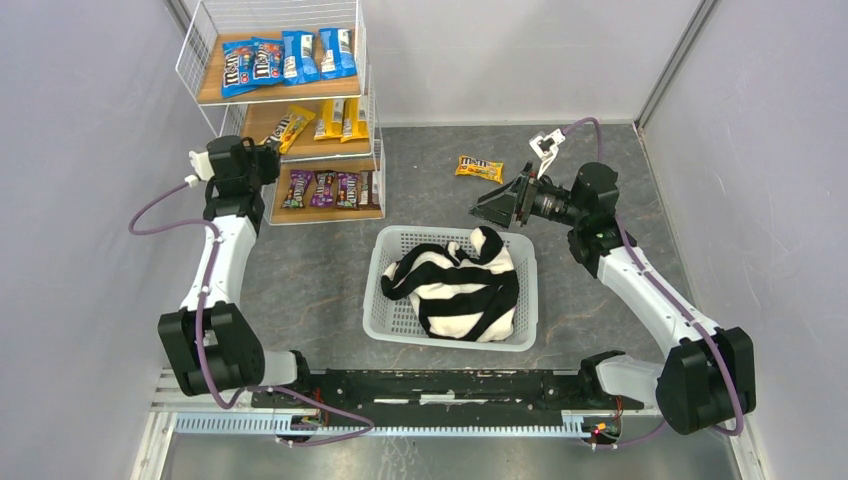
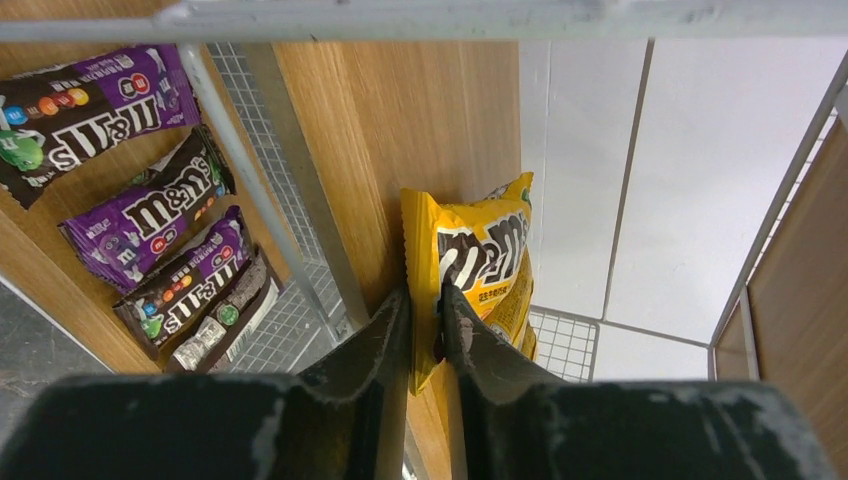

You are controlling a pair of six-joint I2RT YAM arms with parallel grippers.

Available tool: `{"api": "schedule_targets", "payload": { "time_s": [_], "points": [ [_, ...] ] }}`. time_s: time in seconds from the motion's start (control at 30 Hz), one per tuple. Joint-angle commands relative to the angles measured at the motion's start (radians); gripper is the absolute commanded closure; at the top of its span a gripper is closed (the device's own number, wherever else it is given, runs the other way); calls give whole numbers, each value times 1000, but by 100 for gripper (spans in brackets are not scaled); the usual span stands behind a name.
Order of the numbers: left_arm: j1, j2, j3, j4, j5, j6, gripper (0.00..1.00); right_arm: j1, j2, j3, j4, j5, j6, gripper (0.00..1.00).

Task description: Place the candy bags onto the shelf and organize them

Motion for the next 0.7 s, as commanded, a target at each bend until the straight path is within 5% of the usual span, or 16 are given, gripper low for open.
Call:
{"api": "schedule_targets", "payload": {
  "time_s": [0.0, 0.67],
  "points": [
    [-34, 19, 8, 5, 16, 9, 77, -4, 5, -13, 59, -13, 10, 27],
    [-133, 8, 28, 37, -273, -201, 78, -4, 13, -22, 59, -12, 7, 27]
  ]
}}
